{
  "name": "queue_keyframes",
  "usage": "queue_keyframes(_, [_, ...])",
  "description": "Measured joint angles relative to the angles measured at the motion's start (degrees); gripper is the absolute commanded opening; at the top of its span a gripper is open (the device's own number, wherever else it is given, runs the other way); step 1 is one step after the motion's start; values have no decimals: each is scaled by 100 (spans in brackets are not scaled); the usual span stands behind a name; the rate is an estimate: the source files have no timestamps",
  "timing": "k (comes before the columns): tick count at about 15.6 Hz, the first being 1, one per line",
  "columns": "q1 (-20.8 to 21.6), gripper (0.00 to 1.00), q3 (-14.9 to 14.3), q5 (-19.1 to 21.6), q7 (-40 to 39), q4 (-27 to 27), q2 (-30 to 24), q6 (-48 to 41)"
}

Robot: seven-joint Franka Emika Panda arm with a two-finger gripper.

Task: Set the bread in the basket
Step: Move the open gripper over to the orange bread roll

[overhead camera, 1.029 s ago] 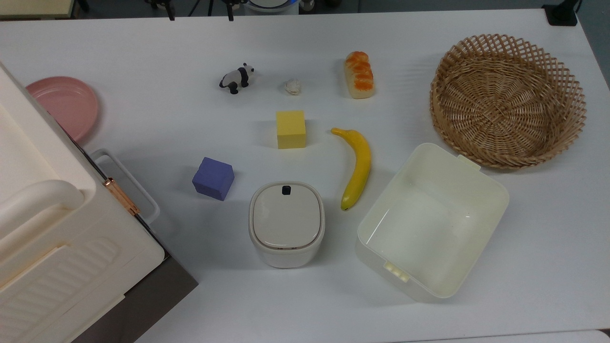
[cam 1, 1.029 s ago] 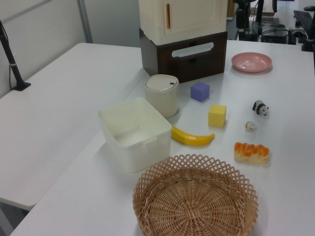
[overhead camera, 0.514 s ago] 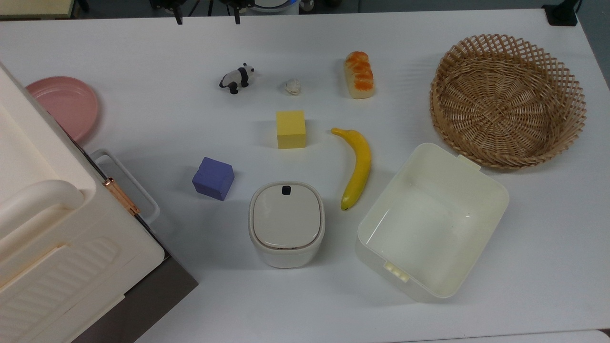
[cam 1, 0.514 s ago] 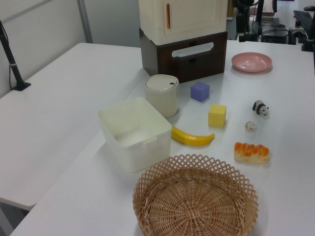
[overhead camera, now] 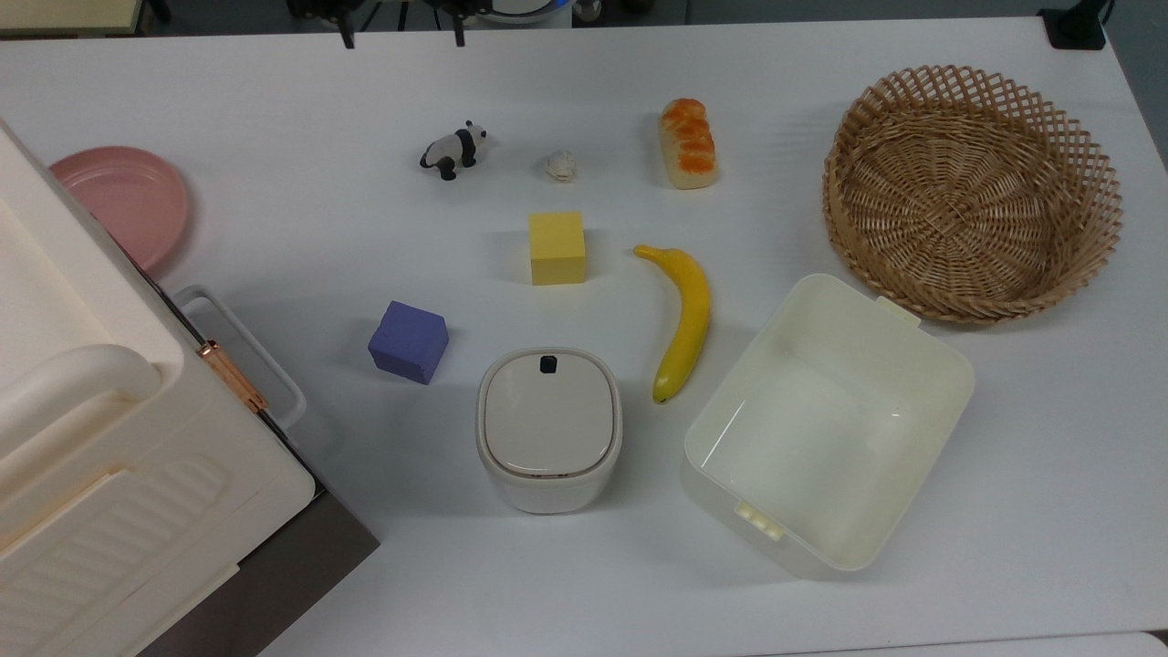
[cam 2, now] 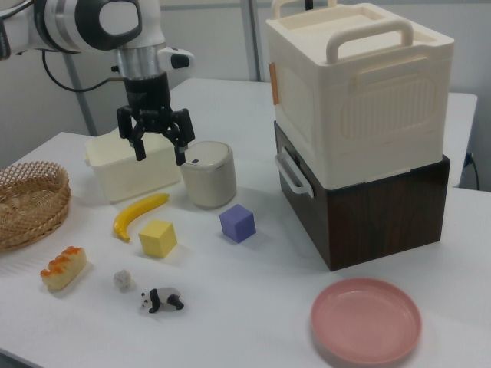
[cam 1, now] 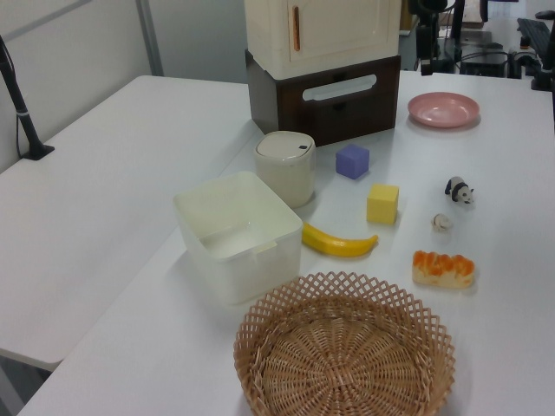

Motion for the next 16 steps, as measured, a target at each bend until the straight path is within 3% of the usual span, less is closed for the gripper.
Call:
queue_keyframes(8, [982,100,22,1,259,-224,-80,0])
queue_keyframes(16, [2192,100,37,69,1013,-866,-612,-1])
